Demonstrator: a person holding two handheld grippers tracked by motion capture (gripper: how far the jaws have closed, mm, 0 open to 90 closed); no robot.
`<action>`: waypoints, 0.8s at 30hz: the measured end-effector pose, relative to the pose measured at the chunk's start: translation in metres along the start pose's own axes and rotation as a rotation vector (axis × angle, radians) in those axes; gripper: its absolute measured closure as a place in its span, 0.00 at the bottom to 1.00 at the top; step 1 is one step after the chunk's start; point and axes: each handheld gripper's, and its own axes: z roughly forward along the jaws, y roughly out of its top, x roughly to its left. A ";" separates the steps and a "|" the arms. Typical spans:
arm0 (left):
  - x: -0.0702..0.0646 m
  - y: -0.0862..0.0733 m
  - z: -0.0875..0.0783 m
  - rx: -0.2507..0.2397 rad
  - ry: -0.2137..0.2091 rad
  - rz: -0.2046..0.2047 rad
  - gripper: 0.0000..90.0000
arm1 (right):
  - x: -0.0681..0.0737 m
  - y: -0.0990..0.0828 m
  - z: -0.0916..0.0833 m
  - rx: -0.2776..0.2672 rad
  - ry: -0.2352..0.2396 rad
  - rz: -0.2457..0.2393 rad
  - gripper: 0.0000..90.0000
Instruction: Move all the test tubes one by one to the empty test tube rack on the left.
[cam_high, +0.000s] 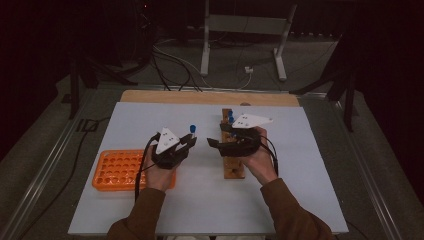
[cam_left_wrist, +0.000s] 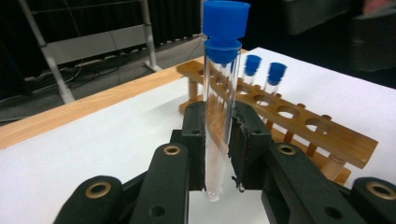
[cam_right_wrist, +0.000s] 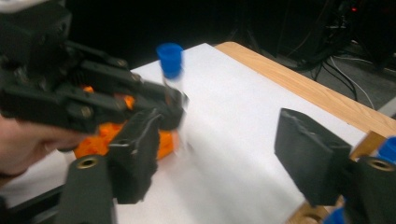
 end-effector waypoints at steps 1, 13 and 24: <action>0.002 -0.001 -0.003 0.000 0.005 -0.008 0.87 | -0.001 -0.003 -0.004 -0.006 -0.008 0.008 0.25; 0.016 -0.022 -0.032 0.003 0.032 -0.068 0.87 | -0.005 -0.017 -0.019 -0.003 -0.049 0.019 0.06; 0.019 -0.043 -0.061 -0.011 0.005 -0.119 0.87 | -0.010 -0.034 -0.041 -0.014 -0.069 0.032 0.04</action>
